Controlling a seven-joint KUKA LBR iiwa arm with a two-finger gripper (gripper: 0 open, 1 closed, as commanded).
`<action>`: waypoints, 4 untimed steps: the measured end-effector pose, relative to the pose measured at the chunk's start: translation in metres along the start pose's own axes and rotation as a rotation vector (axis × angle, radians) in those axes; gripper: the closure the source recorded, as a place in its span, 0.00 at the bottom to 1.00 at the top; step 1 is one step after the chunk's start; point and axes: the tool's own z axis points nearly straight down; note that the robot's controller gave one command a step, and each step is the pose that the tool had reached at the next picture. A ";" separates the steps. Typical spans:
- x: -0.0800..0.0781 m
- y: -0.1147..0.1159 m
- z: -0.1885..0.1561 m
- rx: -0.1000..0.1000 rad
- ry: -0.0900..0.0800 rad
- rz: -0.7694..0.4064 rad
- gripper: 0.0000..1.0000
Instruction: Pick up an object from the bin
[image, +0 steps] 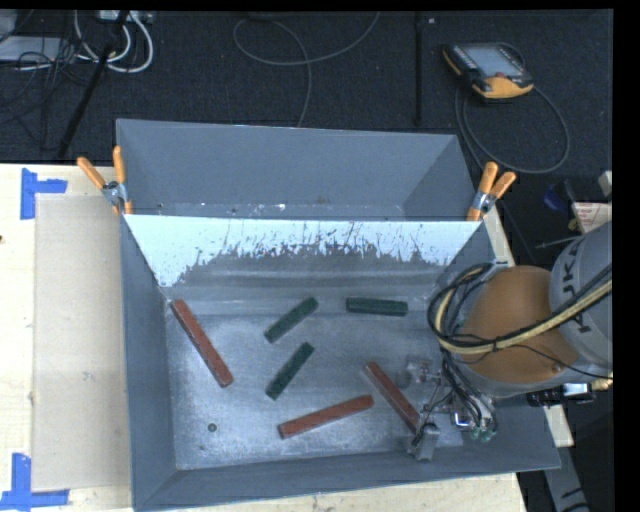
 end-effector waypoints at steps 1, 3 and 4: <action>0.003 -0.013 0.000 0.002 0.015 0.313 1.00; 0.004 -0.013 -0.004 0.003 0.019 0.312 1.00; 0.001 -0.013 -0.091 0.003 0.011 0.309 1.00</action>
Offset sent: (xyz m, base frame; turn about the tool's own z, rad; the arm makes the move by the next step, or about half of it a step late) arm 0.0000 0.0000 0.0000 0.0000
